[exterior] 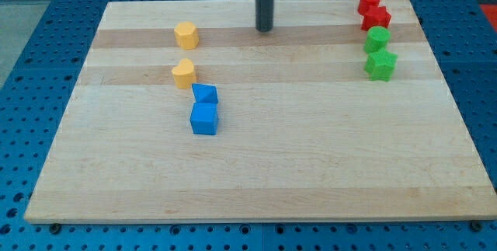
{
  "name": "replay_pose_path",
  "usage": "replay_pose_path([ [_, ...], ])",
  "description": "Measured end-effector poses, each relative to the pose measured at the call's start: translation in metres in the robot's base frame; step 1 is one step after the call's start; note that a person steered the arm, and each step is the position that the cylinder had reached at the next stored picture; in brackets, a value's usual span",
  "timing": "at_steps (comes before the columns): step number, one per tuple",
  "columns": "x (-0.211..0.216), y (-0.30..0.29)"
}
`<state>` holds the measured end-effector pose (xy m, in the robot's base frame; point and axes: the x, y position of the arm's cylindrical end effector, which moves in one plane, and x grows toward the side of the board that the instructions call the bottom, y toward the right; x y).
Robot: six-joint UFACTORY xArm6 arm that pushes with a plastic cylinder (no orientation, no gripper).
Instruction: Move the yellow hexagon towards the green star
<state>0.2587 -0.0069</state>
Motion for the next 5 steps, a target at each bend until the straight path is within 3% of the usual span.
replay_pose_path([
  [1, -0.023, -0.052],
  [3, -0.026, -0.146],
  [5, 0.015, -0.148],
])
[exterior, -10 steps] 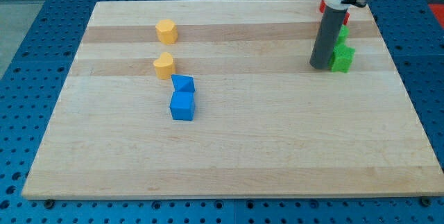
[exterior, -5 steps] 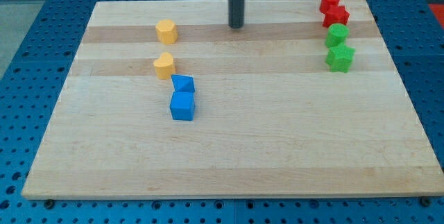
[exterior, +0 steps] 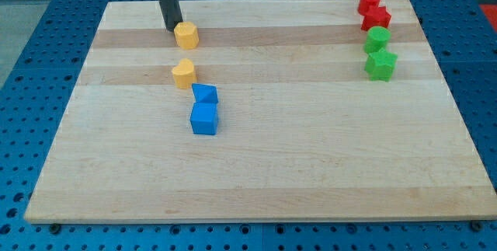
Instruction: Move the yellow hexagon towards the green star
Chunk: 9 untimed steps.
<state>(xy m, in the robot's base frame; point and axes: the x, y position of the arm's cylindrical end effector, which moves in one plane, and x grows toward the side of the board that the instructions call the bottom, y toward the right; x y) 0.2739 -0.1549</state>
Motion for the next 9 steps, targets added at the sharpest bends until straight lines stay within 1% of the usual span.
replay_pose_path([
  [2, 0.027, 0.028],
  [3, 0.058, 0.048],
  [4, 0.081, 0.079],
  [5, 0.083, 0.117],
  [6, 0.095, 0.154],
  [7, 0.126, 0.179],
  [8, 0.147, 0.199],
  [9, 0.162, 0.196],
])
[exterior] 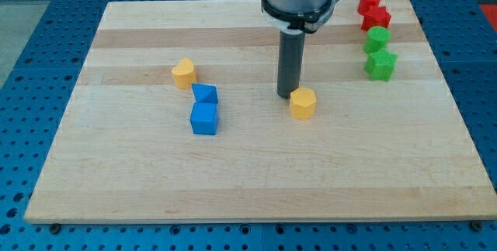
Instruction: Move the yellow hexagon towards the green star
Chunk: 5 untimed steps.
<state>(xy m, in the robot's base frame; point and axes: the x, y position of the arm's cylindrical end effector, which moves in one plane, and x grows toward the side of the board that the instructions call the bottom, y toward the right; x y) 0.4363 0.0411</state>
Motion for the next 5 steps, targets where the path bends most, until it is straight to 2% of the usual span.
replay_pose_path([
  [3, 0.067, -0.002],
  [5, 0.041, 0.02],
])
